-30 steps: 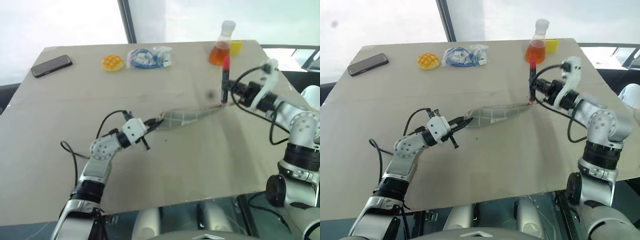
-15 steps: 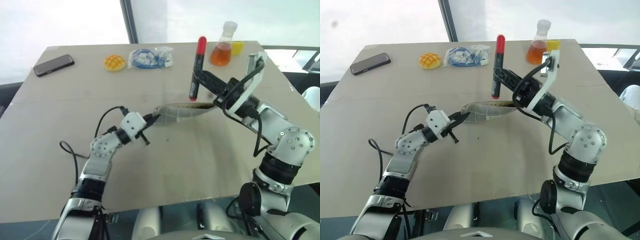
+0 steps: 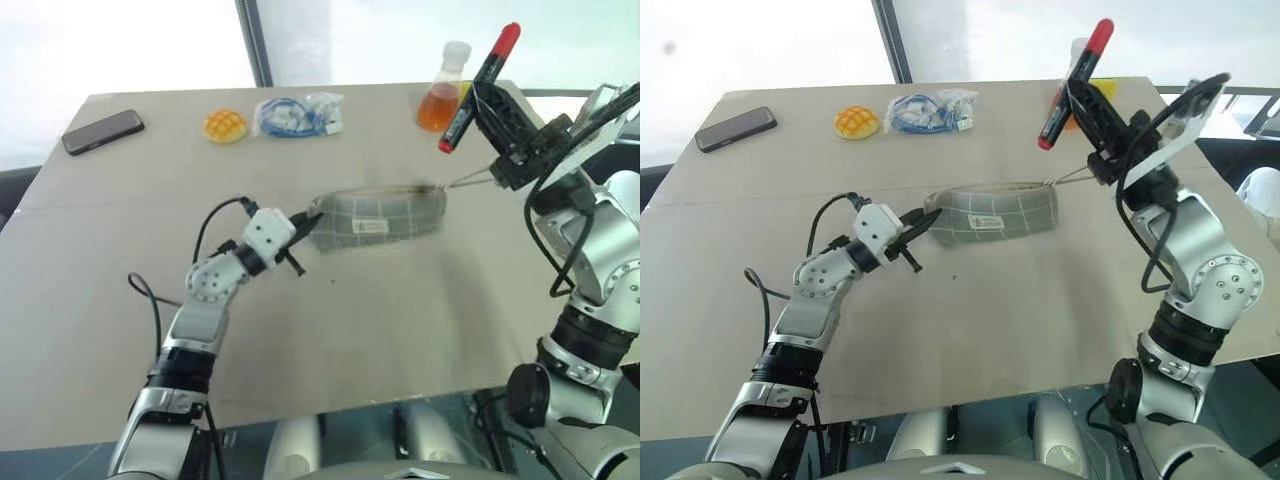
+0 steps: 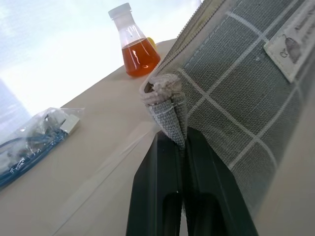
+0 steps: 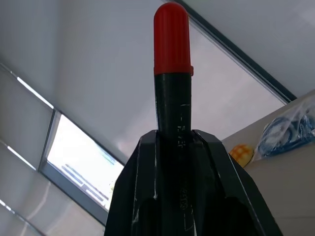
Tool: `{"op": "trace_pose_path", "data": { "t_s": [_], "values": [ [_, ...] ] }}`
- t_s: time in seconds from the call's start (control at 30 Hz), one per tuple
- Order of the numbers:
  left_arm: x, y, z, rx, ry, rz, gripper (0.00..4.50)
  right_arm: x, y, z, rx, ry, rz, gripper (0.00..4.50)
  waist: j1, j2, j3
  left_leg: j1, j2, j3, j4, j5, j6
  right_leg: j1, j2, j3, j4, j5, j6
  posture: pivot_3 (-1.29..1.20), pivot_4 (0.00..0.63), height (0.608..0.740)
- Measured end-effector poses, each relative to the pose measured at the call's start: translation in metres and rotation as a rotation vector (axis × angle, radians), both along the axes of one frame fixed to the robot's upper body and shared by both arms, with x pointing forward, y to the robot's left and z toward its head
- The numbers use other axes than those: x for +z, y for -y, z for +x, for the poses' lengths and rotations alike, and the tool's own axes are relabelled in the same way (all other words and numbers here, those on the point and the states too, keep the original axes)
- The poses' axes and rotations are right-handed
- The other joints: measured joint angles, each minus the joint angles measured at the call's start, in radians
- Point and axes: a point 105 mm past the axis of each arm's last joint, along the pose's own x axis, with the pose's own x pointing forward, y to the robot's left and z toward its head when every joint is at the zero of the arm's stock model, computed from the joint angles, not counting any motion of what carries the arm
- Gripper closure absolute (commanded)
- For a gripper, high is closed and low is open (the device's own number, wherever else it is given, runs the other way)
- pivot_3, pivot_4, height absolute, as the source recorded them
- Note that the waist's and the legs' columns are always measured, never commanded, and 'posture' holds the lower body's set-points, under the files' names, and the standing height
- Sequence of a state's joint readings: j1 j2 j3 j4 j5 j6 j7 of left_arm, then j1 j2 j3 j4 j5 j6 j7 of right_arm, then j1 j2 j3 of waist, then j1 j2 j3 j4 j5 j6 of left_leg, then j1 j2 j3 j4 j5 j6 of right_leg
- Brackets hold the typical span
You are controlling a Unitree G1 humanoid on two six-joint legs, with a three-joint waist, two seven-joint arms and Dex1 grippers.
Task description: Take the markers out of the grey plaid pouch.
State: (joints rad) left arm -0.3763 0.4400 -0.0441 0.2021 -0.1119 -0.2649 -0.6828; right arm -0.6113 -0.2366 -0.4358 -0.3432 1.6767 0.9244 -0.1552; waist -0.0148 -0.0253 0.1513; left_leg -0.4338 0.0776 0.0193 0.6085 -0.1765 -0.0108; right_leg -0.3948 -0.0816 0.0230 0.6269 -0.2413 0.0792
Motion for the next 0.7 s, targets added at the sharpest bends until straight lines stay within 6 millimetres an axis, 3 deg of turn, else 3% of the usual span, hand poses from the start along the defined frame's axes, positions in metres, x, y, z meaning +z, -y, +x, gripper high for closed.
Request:
{"op": "trace_pose_path", "data": {
  "t_s": [0.17,0.33,0.47,0.57,0.7],
  "values": [
    [0.001,0.002,0.003,0.014,-0.008,-0.021,4.5,-0.009,-0.025,-0.009,0.109,-0.003,-0.078,4.22,0.001,0.0,0.0,0.0,0.0,0.0,0.001,0.0,0.0,0.0,0.0,0.0,0.0,0.0,0.0,0.0,0.15,0.74],
    [0.009,0.005,0.007,0.02,0.008,-0.016,4.5,0.013,-0.036,-0.022,0.236,0.022,0.193,4.22,0.001,0.0,0.0,0.0,0.001,0.0,0.001,0.0,0.0,0.0,0.001,0.0,0.0,0.0,0.0,0.0,0.15,0.74],
    [0.024,0.016,0.006,0.007,0.045,-0.033,4.5,0.017,-0.048,-0.026,0.27,0.019,0.215,4.22,0.004,0.0,0.0,-0.001,0.001,0.0,0.001,0.0,0.0,0.0,0.001,0.0,-0.001,0.0,0.0,0.0,0.15,0.74],
    [0.023,0.012,0.008,0.032,0.04,-0.011,4.5,0.019,-0.039,-0.026,0.217,0.043,0.151,4.22,0.005,0.0,0.0,-0.001,0.001,0.0,0.001,0.0,0.0,0.0,0.001,0.0,-0.001,0.0,0.0,0.0,0.15,0.74],
    [0.011,-0.013,0.011,0.104,0.003,0.014,4.5,0.022,0.002,-0.017,-0.007,0.08,0.029,4.22,0.004,0.0,0.0,-0.001,0.001,0.0,0.001,0.0,0.0,0.0,0.001,0.0,-0.001,0.0,0.0,0.0,0.15,0.74]
  ]
}}
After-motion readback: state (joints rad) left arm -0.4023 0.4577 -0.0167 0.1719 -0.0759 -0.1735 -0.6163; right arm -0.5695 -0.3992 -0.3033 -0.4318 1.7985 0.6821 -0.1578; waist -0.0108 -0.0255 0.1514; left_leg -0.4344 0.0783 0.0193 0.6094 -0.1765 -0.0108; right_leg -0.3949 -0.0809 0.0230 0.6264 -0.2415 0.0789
